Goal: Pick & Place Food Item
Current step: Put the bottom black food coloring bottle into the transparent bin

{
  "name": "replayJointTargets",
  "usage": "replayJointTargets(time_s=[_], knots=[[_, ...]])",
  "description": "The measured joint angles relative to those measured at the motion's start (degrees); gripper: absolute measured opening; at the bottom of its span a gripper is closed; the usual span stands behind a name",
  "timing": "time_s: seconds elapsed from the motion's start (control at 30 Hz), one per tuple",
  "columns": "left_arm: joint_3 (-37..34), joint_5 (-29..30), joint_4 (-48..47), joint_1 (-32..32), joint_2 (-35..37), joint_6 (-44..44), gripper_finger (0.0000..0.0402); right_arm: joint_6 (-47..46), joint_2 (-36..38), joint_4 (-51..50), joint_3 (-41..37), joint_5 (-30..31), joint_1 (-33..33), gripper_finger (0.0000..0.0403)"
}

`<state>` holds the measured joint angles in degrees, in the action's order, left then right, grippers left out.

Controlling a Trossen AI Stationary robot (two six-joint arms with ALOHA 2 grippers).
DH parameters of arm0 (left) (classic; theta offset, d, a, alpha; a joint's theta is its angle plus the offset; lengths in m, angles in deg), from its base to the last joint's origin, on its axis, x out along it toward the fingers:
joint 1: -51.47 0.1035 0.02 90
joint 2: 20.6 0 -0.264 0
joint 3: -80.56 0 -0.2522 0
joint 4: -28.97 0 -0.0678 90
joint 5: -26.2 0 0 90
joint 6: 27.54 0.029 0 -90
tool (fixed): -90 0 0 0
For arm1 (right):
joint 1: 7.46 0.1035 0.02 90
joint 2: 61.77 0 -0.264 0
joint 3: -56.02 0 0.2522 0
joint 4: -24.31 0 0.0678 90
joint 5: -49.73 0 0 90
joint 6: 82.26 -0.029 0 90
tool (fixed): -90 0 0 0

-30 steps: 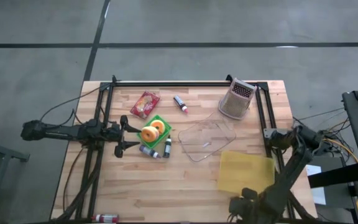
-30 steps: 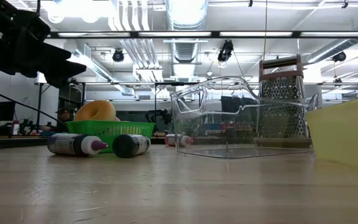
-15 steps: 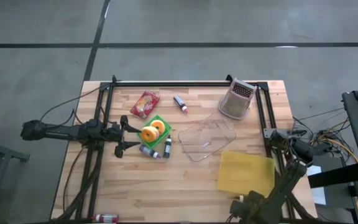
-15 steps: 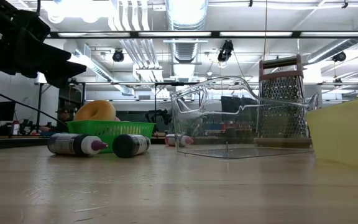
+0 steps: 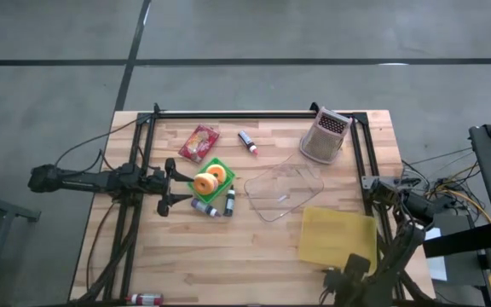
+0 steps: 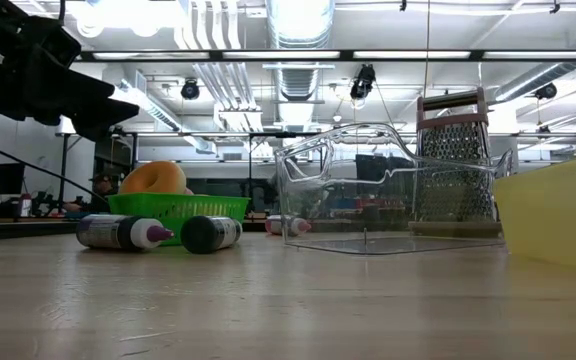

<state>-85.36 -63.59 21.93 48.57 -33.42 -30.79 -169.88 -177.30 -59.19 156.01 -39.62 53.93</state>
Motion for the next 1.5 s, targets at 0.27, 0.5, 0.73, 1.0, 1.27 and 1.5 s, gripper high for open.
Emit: replayJointTargets(time_s=[0.27, 0.5, 0.73, 1.0, 1.27, 1.5], knots=[[0.0, 0.01, -0.11, -0.01, 0.0, 0.27, 0.0262, 0.49, 0.02, 0.13, -3.73, 0.0, 0.0, 0.0215], [0.0, 0.02, -0.14, 0.0, 0.0, 0.39, 0.0262, 2.4, 0.62, 7.76, -7.49, 0.15, -0.15, 0.0215], [0.0, 0.03, -0.17, -0.01, 0.0, 0.38, 0.0262, 3.32, 0.94, 12.54, -9.77, 0.59, -0.51, 0.0214], [0.0, 0.04, -0.38, 0.0, 0.0, 0.22, 0.0262, 3.73, 0.92, 12.93, -9.62, 1.84, -0.5, 0.0144], [0.0, 0.04, -0.35, -0.02, 0.02, 0.22, 0.0262, 6.53, 0.69, 13.48, -7.99, 8.33, -0.55, 0.0075], [0.0, 0.04, 1.95, -0.02, 0.02, 0.22, 0.0262, 8.96, 0.66, 13.79, -6.79, 15.23, -1.0, 0.0074]])
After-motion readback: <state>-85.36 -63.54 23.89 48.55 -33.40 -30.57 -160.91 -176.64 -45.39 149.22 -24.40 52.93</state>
